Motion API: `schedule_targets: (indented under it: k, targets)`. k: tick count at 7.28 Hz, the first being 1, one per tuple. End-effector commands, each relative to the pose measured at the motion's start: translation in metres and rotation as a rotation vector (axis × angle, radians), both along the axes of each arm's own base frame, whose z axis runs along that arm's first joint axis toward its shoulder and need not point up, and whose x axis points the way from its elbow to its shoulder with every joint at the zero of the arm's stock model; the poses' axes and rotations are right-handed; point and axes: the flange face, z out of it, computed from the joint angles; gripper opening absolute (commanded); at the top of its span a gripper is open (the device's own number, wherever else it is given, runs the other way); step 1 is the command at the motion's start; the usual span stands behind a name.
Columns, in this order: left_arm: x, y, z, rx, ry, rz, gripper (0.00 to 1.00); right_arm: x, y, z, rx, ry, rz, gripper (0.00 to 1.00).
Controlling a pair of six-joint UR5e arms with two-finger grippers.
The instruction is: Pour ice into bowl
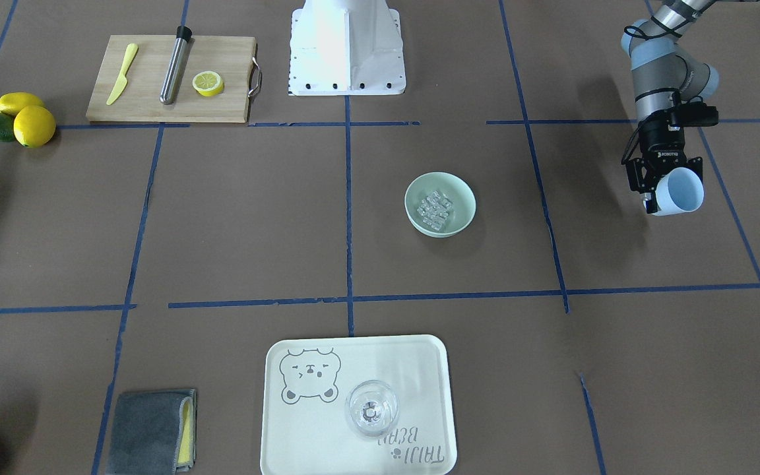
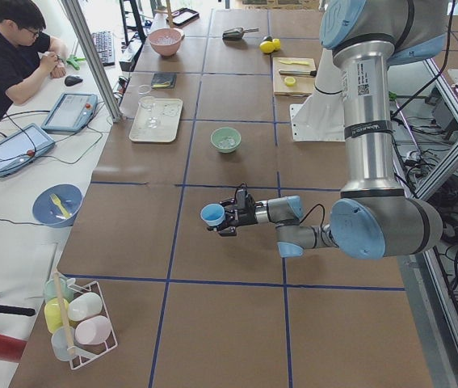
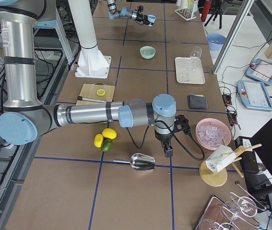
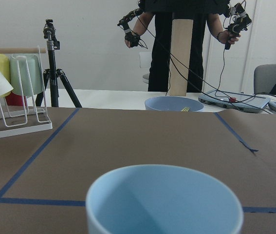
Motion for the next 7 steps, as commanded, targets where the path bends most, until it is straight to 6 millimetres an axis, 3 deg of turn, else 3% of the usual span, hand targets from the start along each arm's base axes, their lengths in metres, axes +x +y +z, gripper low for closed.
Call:
schedule_targets:
  k: [1,3,5,7]
  targets:
    - [0.024,-0.007,0.001,0.002,0.004,0.003,0.41,0.000,0.000,0.000,-0.002,0.000,0.001,1.00]
    - [0.038,-0.011,-0.001,0.000,-0.006,0.004,0.43,0.000,0.000,0.000,-0.002,0.000,0.001,1.00]
    - [0.038,-0.011,0.000,0.000,-0.015,0.005,0.59,0.000,0.000,0.000,-0.002,0.000,0.001,1.00]
    - [0.039,-0.010,0.003,-0.002,-0.020,0.010,0.85,0.000,-0.001,-0.001,0.000,0.000,0.001,1.00]
